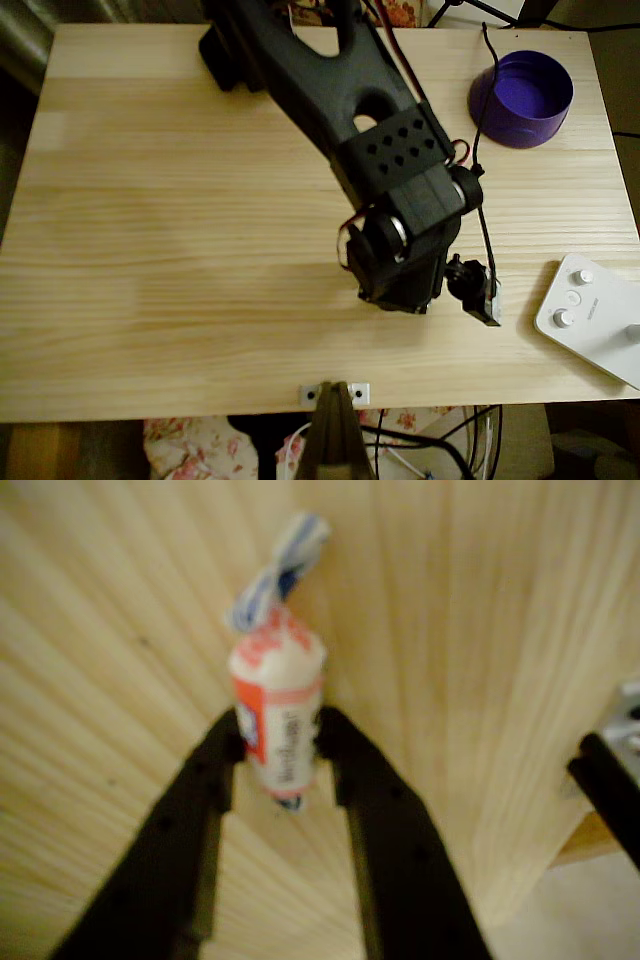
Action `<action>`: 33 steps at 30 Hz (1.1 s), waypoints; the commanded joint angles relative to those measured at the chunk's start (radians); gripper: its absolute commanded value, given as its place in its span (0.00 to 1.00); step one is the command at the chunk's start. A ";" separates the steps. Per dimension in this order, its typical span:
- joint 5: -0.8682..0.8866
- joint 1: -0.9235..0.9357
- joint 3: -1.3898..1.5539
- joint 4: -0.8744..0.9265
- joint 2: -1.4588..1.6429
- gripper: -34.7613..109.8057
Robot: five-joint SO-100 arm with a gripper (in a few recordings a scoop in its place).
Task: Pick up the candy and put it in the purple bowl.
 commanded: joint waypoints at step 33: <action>0.347 -0.155 0.348 0.227 0.706 0.24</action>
